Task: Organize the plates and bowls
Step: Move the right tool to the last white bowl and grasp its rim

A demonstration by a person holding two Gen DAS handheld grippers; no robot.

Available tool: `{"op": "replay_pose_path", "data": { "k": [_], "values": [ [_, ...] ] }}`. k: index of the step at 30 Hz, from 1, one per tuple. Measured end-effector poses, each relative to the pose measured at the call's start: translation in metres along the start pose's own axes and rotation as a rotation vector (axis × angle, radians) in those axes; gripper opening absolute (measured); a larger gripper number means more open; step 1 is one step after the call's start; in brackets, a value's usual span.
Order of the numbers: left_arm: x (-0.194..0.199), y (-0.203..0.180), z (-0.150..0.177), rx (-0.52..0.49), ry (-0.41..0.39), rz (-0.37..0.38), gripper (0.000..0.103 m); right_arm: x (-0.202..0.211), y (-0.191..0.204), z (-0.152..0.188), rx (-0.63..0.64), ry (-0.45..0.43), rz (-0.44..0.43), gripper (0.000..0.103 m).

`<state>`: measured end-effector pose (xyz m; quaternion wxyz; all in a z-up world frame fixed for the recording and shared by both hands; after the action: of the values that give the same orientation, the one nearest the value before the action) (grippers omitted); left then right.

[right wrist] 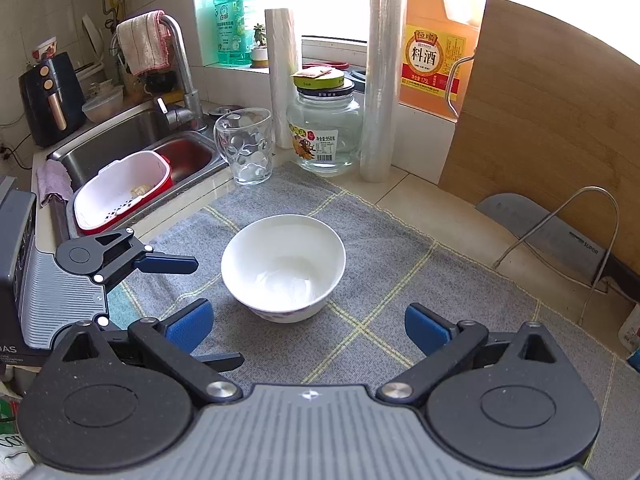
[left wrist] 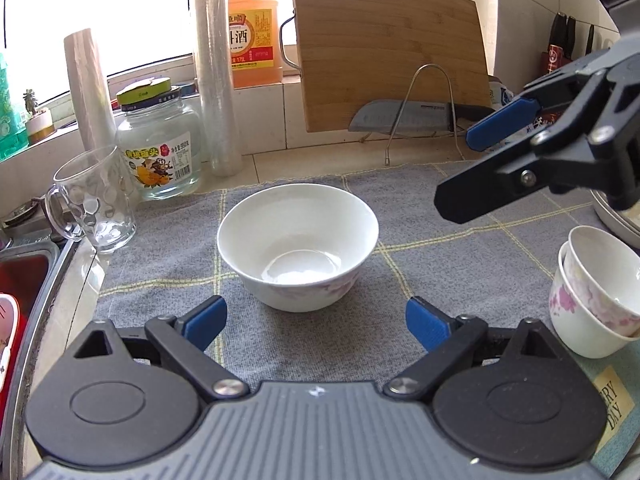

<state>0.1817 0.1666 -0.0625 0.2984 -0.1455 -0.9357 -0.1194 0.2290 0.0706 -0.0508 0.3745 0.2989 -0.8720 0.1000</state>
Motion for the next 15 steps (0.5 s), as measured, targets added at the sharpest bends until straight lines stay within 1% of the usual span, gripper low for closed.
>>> {"op": "replay_pose_path", "data": {
  "k": [1, 5, 10, 15],
  "values": [
    [-0.002, 0.002, 0.0, 0.003, -0.002, -0.004, 0.096, -0.005, 0.001, -0.003, 0.007, 0.004, 0.004, 0.103],
    [-0.012, 0.008, -0.001, 0.004, 0.0, -0.013, 0.096, -0.021, 0.002, -0.012, 0.011, 0.02, -0.031, 0.103],
    [-0.024, 0.014, -0.002, -0.005, 0.002, -0.025, 0.096, -0.043, 0.001, -0.022, 0.012, 0.045, -0.051, 0.103],
    [-0.034, 0.018, -0.003, -0.002, 0.004, -0.004, 0.095, -0.063, -0.003, -0.029, 0.013, 0.078, -0.068, 0.103]
  ]
}}
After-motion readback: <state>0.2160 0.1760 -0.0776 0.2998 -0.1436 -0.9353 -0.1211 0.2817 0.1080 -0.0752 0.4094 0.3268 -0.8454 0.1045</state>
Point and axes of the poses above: each gripper's, at about its wrist camera, not at the fingertips, and x roughly against the way its jaws point, y to its left, z to its underside, the point moved 5 cm from there along -x, roughly the way its jaws point, and after that the axes turned 7 degrees about -x, right-handed, at the moved point
